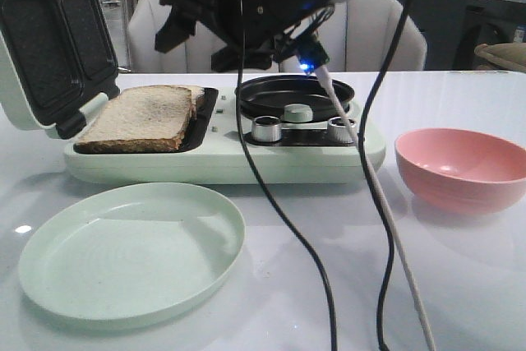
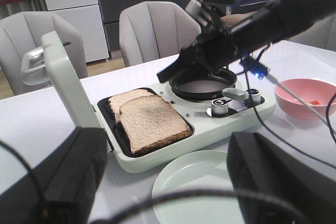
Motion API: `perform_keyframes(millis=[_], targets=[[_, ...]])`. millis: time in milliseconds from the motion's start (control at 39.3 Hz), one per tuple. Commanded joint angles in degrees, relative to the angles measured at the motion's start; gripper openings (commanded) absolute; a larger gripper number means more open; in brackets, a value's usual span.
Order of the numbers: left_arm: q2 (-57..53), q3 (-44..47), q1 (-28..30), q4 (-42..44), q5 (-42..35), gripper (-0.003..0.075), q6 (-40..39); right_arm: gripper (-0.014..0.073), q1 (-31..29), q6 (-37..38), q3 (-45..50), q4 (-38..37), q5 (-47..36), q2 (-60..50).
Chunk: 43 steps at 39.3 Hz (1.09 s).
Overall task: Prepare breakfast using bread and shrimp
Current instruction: 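Release the bread and withdraw the right gripper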
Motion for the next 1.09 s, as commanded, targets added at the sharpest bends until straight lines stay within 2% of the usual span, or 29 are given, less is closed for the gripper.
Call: perform_keyframes(millis=[0, 51, 153, 305, 356, 458, 560, 636, 1069], targets=[[0.27, -1.49, 0.11, -0.61, -5.03, 0.0532, 0.00, 0.0593, -0.16, 5.66, -1.56, -7.72, 2.71, -7.32], [0.27, -1.49, 0.11, -0.61, -5.03, 0.0532, 0.00, 0.0593, -0.21, 11.04, -1.49, -13.76, 4.64, -9.18], [0.27, -1.49, 0.11, -0.61, -5.03, 0.0532, 0.00, 0.0593, -0.21, 24.14, -1.49, -31.41, 10.17, -12.93], [0.27, -1.49, 0.11, -0.61, -5.03, 0.0533, 0.00, 0.0590, -0.21, 46.21, -1.45, -64.26, 19.58, -18.66], [0.27, -1.49, 0.11, -0.61, -5.03, 0.0533, 0.00, 0.0580, -0.21, 51.55, -1.18, -72.50, 21.96, -20.58], [0.27, -1.49, 0.11, -0.61, -5.03, 0.0533, 0.00, 0.0561, -0.21, 60.77, 0.73, -84.34, 22.71, -25.79], [0.27, -1.49, 0.11, -0.61, -5.03, 0.0533, 0.00, 0.0561, -0.21, 67.00, 4.69, -90.12, 20.59, -32.11], [0.27, -1.49, 0.11, -0.61, -5.03, 0.0532, 0.00, 0.0561, -0.83, 69.90, 8.87, -91.43, 18.13, -37.50], [0.27, -1.49, 0.11, -0.61, -5.12, 0.0532, 0.00, 0.0561, -1.51, 73.04, 38.28, -90.46, 4.38, -67.07]])
